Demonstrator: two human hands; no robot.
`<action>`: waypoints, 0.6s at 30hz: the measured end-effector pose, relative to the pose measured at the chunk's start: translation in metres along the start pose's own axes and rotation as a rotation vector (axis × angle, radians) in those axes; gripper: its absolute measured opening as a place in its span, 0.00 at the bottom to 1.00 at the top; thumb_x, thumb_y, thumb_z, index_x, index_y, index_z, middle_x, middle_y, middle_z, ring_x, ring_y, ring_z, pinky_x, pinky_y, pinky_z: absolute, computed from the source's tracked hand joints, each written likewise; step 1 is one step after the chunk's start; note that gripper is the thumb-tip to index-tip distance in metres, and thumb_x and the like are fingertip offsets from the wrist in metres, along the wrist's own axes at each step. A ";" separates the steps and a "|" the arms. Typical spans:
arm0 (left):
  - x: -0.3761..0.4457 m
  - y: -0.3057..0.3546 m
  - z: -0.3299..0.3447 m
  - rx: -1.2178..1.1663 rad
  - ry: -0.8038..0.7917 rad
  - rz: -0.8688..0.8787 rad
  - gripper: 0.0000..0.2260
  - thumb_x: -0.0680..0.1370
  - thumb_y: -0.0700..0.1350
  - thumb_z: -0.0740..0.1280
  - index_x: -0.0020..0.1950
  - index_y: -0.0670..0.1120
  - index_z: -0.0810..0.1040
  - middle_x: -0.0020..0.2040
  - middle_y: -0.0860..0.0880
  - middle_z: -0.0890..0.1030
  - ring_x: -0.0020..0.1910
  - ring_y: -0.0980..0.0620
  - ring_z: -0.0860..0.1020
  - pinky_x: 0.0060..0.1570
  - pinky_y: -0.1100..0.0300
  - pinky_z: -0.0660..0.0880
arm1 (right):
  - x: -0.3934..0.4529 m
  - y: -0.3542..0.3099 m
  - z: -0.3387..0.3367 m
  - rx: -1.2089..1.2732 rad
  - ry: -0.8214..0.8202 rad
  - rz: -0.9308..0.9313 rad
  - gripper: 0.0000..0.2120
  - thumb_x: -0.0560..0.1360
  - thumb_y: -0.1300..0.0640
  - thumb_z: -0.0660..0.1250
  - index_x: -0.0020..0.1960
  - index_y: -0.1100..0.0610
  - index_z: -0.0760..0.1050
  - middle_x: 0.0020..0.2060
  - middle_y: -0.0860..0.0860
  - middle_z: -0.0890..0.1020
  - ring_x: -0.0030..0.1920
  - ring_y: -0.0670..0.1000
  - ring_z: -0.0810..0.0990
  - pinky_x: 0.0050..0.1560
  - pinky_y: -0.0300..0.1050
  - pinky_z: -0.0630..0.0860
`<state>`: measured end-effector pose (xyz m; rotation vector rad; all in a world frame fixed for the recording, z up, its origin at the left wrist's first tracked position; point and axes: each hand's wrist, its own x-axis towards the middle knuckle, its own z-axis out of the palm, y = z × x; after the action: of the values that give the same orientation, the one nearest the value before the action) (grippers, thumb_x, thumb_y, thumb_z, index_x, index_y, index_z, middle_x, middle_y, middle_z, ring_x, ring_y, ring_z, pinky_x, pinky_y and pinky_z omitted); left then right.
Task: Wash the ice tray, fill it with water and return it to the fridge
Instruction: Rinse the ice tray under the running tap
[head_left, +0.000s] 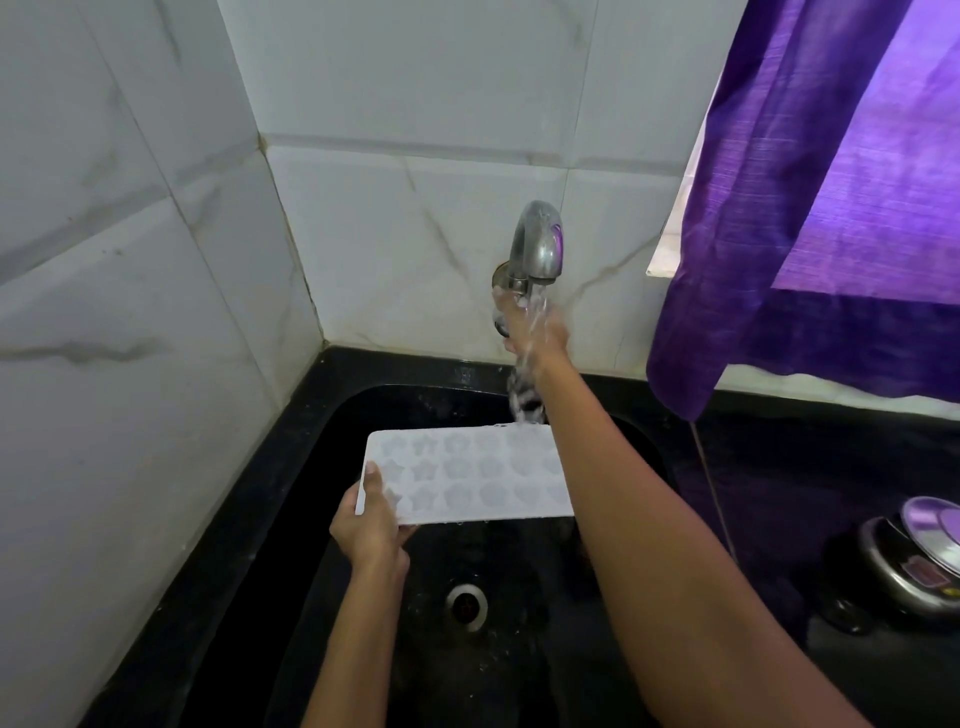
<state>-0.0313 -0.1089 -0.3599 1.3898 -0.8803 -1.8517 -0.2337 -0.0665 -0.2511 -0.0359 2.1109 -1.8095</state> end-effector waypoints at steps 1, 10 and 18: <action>0.000 0.000 0.000 -0.001 -0.003 -0.001 0.14 0.78 0.50 0.66 0.60 0.45 0.76 0.51 0.46 0.80 0.44 0.48 0.80 0.35 0.54 0.78 | 0.001 0.000 0.002 0.075 0.001 0.044 0.17 0.81 0.56 0.58 0.64 0.65 0.71 0.59 0.62 0.78 0.58 0.61 0.79 0.59 0.54 0.77; -0.003 0.000 -0.001 0.015 -0.019 -0.018 0.13 0.78 0.50 0.66 0.59 0.46 0.76 0.50 0.46 0.80 0.42 0.50 0.80 0.31 0.56 0.76 | -0.004 0.008 -0.008 0.927 -0.281 0.223 0.13 0.77 0.60 0.67 0.60 0.63 0.72 0.65 0.62 0.72 0.63 0.59 0.75 0.64 0.52 0.74; -0.023 0.007 -0.012 -0.020 -0.029 -0.012 0.15 0.78 0.50 0.65 0.61 0.43 0.76 0.53 0.44 0.80 0.46 0.46 0.80 0.33 0.54 0.77 | -0.026 0.024 -0.020 0.233 -0.095 0.163 0.18 0.78 0.52 0.66 0.62 0.63 0.71 0.51 0.57 0.78 0.51 0.57 0.81 0.55 0.47 0.80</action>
<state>-0.0140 -0.0955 -0.3443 1.3622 -0.8671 -1.8893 -0.2097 -0.0362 -0.2656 0.1042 1.7735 -1.9021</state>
